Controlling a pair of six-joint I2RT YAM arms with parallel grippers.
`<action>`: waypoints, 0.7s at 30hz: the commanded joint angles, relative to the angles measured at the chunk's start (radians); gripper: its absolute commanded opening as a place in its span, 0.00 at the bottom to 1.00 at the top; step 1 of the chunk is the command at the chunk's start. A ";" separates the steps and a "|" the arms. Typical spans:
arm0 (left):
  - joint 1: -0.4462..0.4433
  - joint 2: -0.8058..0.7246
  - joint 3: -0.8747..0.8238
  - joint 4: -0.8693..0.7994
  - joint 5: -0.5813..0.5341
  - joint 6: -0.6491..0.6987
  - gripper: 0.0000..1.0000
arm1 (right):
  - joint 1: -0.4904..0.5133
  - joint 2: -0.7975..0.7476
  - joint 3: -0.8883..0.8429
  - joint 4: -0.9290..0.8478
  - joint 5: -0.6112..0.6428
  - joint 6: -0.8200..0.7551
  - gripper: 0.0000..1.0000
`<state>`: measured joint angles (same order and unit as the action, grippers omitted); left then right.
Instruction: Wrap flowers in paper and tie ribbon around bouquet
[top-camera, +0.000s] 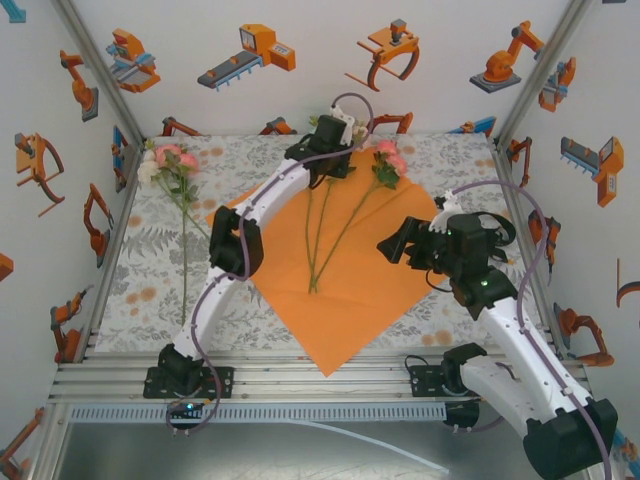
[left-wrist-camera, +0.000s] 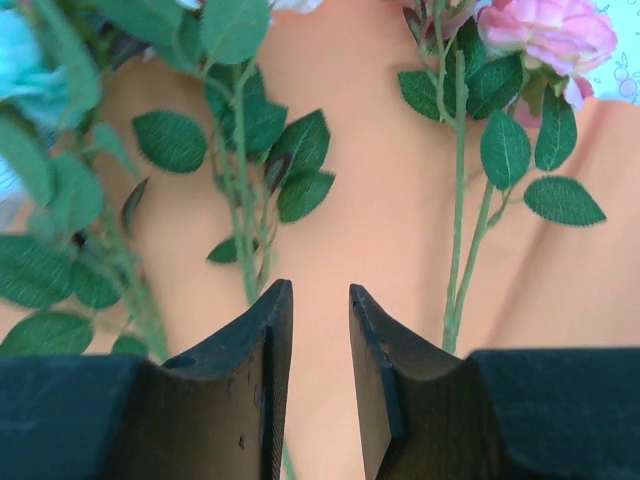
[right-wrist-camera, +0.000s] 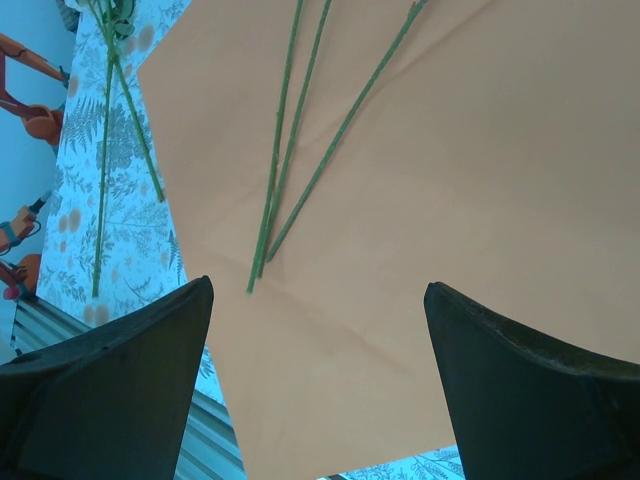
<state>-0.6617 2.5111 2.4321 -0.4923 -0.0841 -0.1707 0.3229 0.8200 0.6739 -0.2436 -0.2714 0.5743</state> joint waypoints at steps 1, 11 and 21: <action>0.067 -0.299 -0.224 0.040 -0.043 -0.061 0.32 | -0.004 -0.034 0.012 -0.014 0.009 -0.012 0.78; 0.548 -0.849 -0.978 0.141 -0.056 -0.185 0.33 | -0.004 0.017 -0.029 0.101 -0.024 0.013 0.78; 0.685 -0.547 -0.801 -0.122 -0.164 0.001 0.33 | -0.005 0.015 -0.077 0.141 -0.073 0.052 0.78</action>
<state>0.0166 1.9114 1.5776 -0.5014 -0.2550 -0.2352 0.3229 0.8528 0.6159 -0.1459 -0.3157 0.6037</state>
